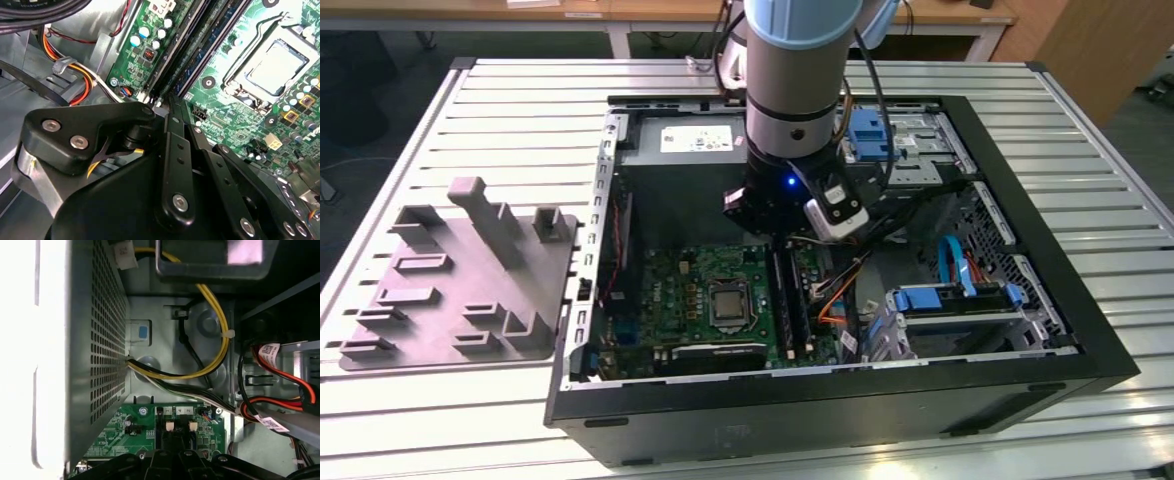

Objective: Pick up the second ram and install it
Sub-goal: 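Press down the second ram until it locks into place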

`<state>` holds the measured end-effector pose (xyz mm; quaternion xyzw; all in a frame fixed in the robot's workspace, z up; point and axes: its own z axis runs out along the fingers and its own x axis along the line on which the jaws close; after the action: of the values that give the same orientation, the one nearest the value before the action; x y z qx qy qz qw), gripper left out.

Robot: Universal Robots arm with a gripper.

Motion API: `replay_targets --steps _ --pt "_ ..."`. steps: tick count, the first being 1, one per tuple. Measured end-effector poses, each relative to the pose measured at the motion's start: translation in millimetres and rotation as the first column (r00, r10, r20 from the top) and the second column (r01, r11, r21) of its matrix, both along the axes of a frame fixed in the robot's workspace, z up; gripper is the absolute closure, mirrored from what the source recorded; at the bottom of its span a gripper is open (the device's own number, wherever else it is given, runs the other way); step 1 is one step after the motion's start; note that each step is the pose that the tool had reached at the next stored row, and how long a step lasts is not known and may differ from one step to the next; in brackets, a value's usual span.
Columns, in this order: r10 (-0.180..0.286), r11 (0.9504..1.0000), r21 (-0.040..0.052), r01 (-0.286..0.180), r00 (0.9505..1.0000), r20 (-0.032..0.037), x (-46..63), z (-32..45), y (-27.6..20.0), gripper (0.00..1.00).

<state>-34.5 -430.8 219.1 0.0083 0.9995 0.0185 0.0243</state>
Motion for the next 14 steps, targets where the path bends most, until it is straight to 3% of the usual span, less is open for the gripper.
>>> replay_targets --steps 8,14 --pt "0.0 1.0 -0.0021 0.0 1.0 -0.0007 -0.1 22.2 -0.3 0.9" --pt "0.0 1.0 -0.0024 0.0 1.0 -0.0009 -0.1 24.2 -1.0 0.9"
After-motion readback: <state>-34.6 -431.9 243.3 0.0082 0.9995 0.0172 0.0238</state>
